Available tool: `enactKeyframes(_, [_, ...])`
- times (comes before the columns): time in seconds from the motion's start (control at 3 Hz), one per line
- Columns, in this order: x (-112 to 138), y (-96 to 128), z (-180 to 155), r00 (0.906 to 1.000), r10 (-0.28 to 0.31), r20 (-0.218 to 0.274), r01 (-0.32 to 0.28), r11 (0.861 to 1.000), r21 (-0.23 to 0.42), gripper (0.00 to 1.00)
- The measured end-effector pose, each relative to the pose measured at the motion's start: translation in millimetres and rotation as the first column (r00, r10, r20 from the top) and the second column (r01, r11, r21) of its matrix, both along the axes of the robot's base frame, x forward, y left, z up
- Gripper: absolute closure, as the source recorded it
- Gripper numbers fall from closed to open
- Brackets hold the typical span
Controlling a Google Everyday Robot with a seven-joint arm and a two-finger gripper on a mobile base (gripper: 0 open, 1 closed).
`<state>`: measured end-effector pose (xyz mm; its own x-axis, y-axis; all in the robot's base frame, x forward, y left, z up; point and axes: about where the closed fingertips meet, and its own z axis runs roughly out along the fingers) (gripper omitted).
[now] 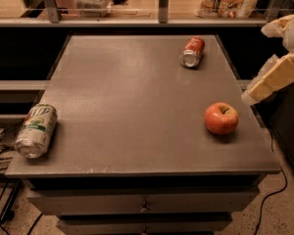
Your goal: Move coke can near 7up can
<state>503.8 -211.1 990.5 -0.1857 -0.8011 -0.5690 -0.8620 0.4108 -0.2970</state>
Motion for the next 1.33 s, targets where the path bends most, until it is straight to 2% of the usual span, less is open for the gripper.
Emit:
enactKeyframes(0.33, [0.0,0.0,0.0,1.0000,0.000,0.000,0.000,1.000,0.000,0.00])
enactKeyframes(0.67, [12.2,6.6,-3.3,1.0000,-0.009,0.003,0.008,0.999,0.032,0.00])
enactKeyframes(1.0, [67.4,30.3,-10.2,0.9975,-0.057,0.042,0.047,0.978,0.205,0.00])
enactKeyframes(1.33, [66.8,30.7,-10.2,0.9977,-0.055,0.041,0.046,0.978,0.204,0.00])
